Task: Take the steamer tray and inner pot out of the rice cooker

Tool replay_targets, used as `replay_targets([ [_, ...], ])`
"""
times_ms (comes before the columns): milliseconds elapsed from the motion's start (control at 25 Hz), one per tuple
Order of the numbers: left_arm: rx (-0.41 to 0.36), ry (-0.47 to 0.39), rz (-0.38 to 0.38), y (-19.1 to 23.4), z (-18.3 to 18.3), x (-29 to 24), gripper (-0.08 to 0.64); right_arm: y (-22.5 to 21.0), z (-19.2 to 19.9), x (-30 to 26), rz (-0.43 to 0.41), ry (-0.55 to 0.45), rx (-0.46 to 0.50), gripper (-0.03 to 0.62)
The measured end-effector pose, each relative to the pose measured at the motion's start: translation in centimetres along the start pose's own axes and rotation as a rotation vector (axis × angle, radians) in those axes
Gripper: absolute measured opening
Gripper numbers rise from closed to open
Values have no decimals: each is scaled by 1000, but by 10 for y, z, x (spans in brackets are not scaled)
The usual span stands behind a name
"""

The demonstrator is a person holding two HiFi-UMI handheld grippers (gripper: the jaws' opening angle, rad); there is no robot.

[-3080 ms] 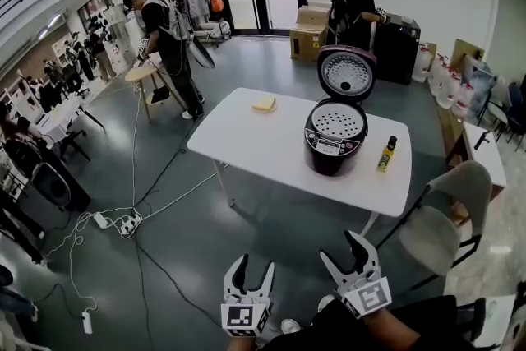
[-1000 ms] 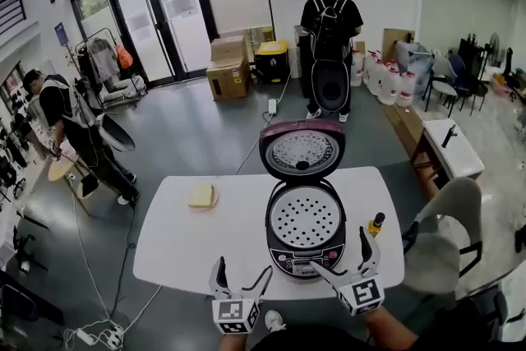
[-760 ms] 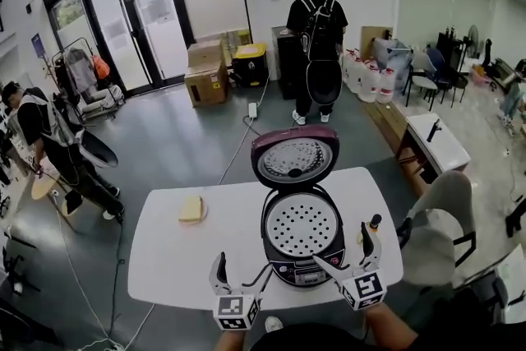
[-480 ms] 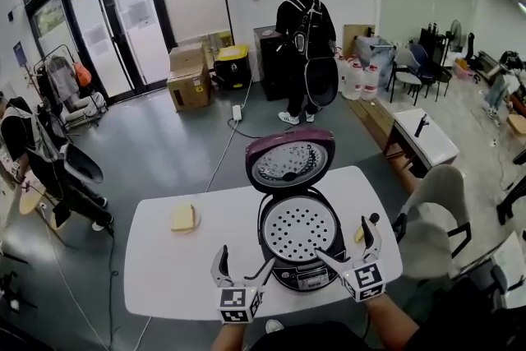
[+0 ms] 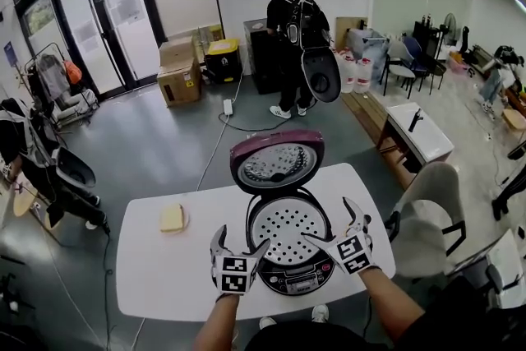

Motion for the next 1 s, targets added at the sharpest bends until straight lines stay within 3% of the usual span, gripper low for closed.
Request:
replay_targets([
  [280,-77,240,7,12,19,-53,502,-8,20,-56,-89,188,90,588],
  [480,-125,348,36,9,31,-73,475,-1,49,-83,-169,321,134,578],
  [800,-157,416,33,13,48,-85,358,4,76,-100,-230,426,218,420],
  [1000,-197,412,26,12,45,-90,276,6,80,-109,-239,430,284,315],
])
Point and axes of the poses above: the fingertips, and each gripper's own axes: x backward along the fingers, y to its left, z out of its underside, the point moved 1 cm from there along x, backward along the fingers, and after that the axes turned 3 degrees about z, right-handed, at the moved point
